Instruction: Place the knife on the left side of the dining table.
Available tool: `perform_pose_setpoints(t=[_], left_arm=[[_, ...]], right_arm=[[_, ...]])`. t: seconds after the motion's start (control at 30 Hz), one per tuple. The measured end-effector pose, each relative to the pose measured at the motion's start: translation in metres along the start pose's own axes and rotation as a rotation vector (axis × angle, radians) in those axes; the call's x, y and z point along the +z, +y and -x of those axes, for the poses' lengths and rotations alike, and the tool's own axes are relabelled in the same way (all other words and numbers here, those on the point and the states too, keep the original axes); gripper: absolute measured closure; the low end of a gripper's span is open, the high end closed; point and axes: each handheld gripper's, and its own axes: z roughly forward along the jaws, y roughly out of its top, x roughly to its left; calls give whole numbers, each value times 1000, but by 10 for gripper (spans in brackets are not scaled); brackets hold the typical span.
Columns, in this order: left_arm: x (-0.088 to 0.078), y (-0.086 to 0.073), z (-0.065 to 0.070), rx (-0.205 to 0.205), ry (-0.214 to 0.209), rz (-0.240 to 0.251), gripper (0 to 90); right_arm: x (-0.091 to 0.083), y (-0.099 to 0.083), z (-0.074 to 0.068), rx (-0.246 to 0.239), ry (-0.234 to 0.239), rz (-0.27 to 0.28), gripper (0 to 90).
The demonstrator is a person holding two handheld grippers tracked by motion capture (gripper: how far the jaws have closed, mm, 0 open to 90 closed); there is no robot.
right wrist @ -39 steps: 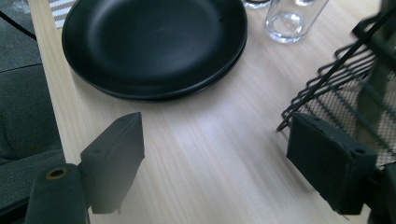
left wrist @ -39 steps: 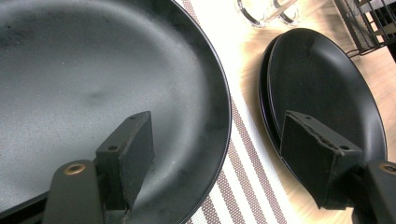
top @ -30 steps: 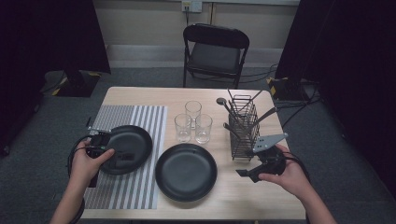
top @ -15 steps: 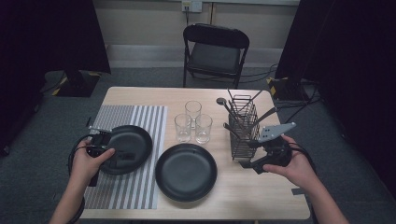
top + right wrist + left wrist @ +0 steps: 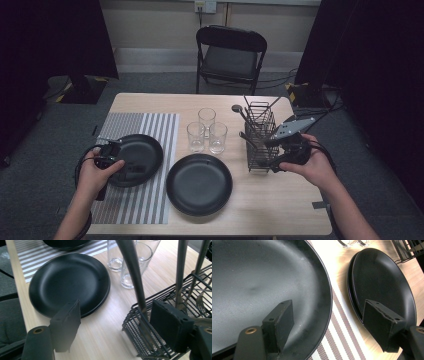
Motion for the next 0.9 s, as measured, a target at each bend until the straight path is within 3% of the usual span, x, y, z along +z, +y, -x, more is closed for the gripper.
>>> perform_pose_setpoints(t=[0.3,0.83,0.9], left_arm=[[1,-2,0,2,0,-3,247],[-1,-2,0,2,-4,2,248],[-2,-1,-1,4,-10,2,248]], right_arm=[[4,5,4,-24,-11,-13,292],[16,10,19,-45,-32,32,417],[18,10,20,-35,-13,39,421]])
